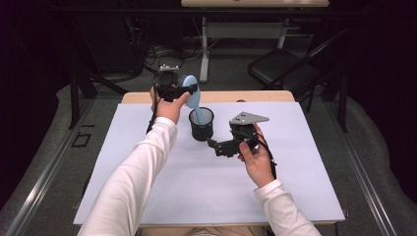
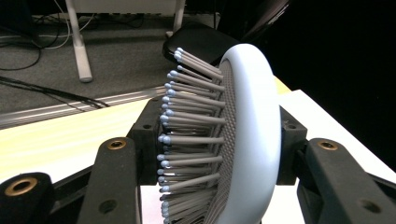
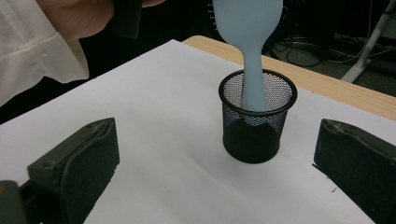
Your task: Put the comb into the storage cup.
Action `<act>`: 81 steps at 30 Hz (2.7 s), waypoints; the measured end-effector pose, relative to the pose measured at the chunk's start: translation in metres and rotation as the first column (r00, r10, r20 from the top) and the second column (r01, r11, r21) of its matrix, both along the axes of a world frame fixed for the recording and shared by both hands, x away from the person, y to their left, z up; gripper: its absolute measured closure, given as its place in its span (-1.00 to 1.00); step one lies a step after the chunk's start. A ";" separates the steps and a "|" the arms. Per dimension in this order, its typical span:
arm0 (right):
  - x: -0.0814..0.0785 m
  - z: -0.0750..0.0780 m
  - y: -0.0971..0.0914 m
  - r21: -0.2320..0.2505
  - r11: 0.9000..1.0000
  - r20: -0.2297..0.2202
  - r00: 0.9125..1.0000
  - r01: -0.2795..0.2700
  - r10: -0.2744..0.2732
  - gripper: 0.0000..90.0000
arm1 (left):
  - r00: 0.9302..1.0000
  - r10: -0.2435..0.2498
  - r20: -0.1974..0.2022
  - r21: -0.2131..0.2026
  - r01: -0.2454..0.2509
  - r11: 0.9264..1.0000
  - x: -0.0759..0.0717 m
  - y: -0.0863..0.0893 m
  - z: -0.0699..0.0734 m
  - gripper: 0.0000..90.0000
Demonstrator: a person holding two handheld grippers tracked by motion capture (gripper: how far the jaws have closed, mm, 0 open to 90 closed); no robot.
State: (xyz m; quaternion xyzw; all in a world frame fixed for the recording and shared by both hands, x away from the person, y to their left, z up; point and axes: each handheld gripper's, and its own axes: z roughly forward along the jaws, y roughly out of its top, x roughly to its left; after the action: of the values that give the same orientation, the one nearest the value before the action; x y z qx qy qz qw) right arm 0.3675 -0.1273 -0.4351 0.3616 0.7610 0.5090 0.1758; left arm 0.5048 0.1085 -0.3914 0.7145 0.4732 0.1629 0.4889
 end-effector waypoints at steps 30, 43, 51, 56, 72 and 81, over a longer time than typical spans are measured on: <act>0.001 0.001 -0.015 0.018 0.999 0.001 1.000 0.031 -0.031 -1.00 | 0.999 -0.048 -0.014 0.073 0.049 0.996 0.004 -0.018 -0.024 0.07; 0.001 0.000 -0.013 0.010 0.999 -0.001 1.000 0.030 -0.030 -1.00 | 0.999 -0.048 -0.015 0.037 0.049 0.998 0.000 -0.023 -0.029 -0.02; 0.002 0.000 -0.014 0.006 0.999 -0.002 1.000 0.031 -0.031 -1.00 | 0.999 -0.037 -0.019 0.034 0.038 0.999 0.000 -0.021 -0.028 -0.01; 0.002 0.000 -0.014 0.008 0.999 -0.001 0.999 0.032 -0.032 -1.00 | 0.999 -0.038 -0.028 0.027 0.039 0.999 0.000 -0.020 -0.028 -0.05; 0.001 -0.001 -0.013 0.004 1.000 -0.005 1.000 0.031 -0.031 -1.00 | 0.999 -0.005 -0.043 0.001 0.005 1.000 0.000 -0.017 -0.026 -0.55; 0.002 -0.002 -0.012 -0.003 1.000 -0.007 1.000 0.030 -0.030 -1.00 | 0.999 0.003 -0.054 -0.016 -0.004 1.000 -0.003 -0.012 -0.022 -0.88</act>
State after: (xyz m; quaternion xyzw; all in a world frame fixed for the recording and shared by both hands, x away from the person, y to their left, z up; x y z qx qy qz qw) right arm 0.3699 -0.1390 -0.4373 0.3745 0.7570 0.5038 0.1813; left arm 0.5019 0.0961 -0.4130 0.7139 0.4889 0.1404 0.4813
